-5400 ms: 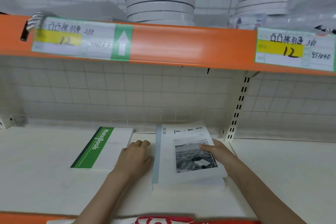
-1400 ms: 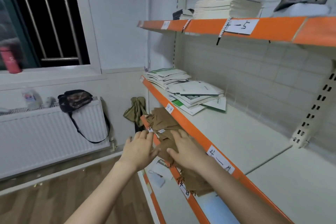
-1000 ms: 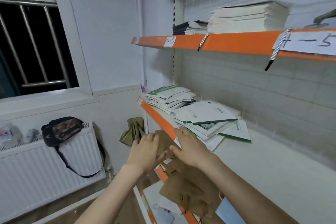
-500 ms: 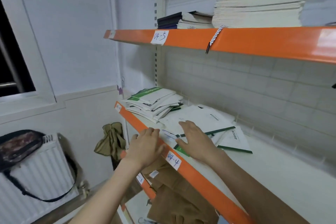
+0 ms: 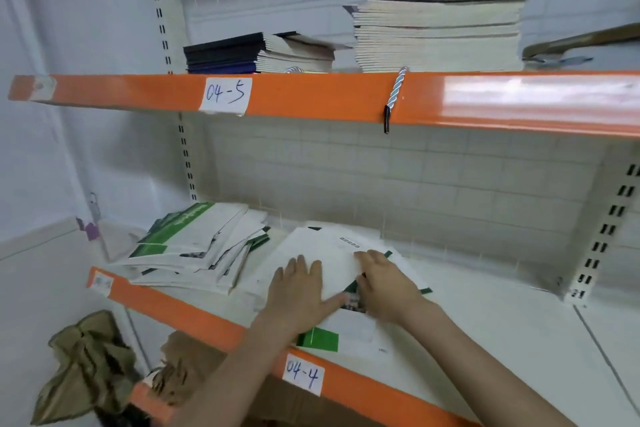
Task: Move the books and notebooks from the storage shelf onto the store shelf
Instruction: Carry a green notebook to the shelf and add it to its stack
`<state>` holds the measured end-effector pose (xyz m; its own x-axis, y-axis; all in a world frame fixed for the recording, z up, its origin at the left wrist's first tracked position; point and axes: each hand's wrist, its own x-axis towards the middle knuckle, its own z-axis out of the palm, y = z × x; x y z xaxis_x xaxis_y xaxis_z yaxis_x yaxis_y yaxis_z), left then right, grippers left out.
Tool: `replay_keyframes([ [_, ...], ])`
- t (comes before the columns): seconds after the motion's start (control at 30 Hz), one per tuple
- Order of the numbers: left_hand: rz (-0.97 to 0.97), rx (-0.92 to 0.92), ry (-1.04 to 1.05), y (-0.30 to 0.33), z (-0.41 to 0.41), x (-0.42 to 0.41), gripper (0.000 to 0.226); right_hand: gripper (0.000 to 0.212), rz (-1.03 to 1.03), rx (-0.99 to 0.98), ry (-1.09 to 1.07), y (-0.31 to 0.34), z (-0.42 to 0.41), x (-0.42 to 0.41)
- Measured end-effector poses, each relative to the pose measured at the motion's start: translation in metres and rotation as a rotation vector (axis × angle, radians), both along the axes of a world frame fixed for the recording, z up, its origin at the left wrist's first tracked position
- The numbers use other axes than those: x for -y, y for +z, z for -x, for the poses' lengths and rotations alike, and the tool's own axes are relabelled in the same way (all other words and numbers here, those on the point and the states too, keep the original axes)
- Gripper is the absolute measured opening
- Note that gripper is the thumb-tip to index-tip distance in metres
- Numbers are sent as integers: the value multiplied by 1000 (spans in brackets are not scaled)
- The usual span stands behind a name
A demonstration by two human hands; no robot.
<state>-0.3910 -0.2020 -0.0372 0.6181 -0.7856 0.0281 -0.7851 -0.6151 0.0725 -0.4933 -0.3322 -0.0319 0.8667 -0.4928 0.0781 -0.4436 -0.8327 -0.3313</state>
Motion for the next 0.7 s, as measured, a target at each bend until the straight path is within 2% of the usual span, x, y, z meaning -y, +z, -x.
replay_keyframes([
  [0.1, -89, -23, -25, 1, -6, 12, 102, 43, 2, -22, -94, -2, 3, -2],
  [0.23, -142, 33, -87, 9, -9, 16, 90, 36, -2, -18, -184, -8, 1, -10],
  [0.3, -131, 109, -140, 14, -3, 15, 80, 35, -14, -15, -215, -8, -4, -15],
  [0.4, -70, 209, -263, 21, 2, 12, 52, 36, -32, 44, -250, -6, -13, -25],
  [0.47, -56, 263, -364, 25, 2, 12, 33, 41, -50, 159, -287, -2, -17, -33],
  [0.53, -1, 269, -408, 32, -2, 9, 26, 52, -78, 280, -327, 1, -18, -42],
  [0.63, 286, 56, -354, 40, -22, 7, 23, 63, -172, 360, -393, 3, -19, -53],
  [0.7, 554, -260, -301, 40, -42, 6, 26, 65, -279, 399, -420, 5, -19, -58],
])
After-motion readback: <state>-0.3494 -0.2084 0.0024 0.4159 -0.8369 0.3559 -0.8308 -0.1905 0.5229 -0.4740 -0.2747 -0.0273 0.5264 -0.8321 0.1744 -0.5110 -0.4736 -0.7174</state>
